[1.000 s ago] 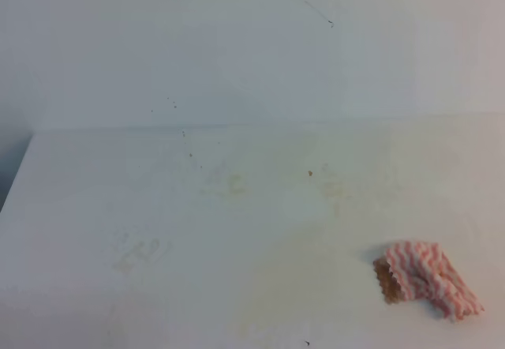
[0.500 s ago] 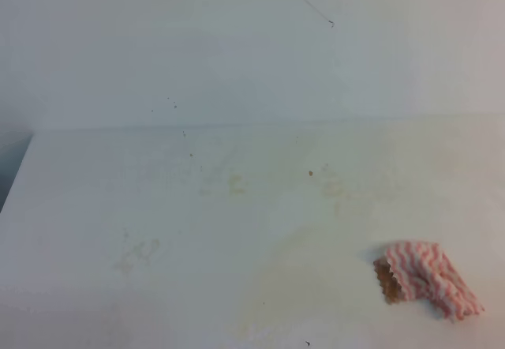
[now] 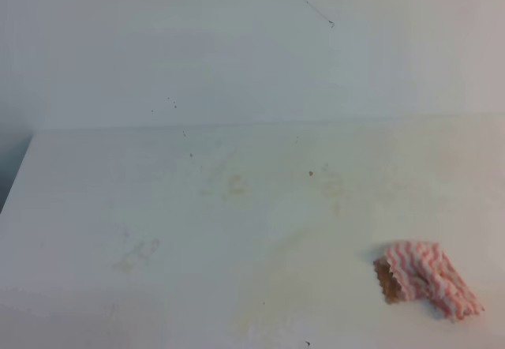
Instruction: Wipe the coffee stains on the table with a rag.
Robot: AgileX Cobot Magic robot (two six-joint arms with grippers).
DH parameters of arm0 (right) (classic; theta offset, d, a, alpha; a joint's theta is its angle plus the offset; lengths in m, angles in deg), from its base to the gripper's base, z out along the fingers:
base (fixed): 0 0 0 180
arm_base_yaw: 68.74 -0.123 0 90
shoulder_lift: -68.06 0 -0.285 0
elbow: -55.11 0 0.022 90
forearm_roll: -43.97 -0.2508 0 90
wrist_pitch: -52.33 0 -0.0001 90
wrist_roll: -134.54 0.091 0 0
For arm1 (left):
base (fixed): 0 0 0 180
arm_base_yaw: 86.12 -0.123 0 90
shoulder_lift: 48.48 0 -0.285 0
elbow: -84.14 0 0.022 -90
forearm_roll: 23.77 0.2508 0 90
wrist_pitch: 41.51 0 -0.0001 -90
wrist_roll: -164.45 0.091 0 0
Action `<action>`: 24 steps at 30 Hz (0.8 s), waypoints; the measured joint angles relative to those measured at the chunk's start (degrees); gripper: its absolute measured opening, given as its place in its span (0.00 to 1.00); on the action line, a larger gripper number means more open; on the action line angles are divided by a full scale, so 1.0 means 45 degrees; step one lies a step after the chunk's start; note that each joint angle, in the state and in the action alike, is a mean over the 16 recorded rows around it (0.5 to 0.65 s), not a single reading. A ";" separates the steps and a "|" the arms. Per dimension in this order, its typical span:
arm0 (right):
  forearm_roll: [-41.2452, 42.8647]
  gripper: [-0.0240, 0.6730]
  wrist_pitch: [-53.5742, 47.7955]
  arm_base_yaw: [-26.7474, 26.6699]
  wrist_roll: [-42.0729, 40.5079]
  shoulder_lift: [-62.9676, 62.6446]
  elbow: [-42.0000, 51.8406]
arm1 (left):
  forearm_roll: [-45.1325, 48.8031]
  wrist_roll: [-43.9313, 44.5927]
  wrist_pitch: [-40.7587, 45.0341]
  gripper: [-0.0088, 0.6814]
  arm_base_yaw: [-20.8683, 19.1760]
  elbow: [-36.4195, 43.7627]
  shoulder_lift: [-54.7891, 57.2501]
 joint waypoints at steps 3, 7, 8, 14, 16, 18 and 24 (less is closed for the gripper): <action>0.0003 0.03 -0.0213 0.0340 -0.0039 -0.0005 0.0000 | 0.0000 0.0000 -0.0013 0.01 0.0000 0.0000 -0.0022; 0.0007 0.03 -0.0407 0.0461 -0.0071 -0.0005 0.0000 | 0.0000 0.0000 -0.0013 0.01 0.0000 0.0000 -0.0022; 0.0008 0.03 -0.0425 0.0464 -0.0076 -0.0005 0.0000 | 0.0000 0.0000 -0.0013 0.01 0.0000 0.0000 -0.0022; 0.0008 0.03 -0.0463 0.0464 -0.0084 -0.0005 0.0000 | -0.0001 0.0000 0.0000 0.01 0.0000 -0.0049 -0.0044; 0.0010 0.03 -0.0471 0.0464 -0.0084 -0.0005 0.0000 | -0.0001 0.0000 0.0000 0.01 0.0000 -0.0049 -0.0088; 0.0011 0.03 -0.0476 0.0464 -0.0087 -0.0005 0.0000 | -0.0001 0.0000 0.0013 0.01 0.0000 -0.0049 -0.0066; 0.0015 0.03 -0.0479 0.0464 -0.0091 -0.0005 0.0000 | 0.0000 0.0000 0.0000 0.01 0.0000 -0.0025 -0.0088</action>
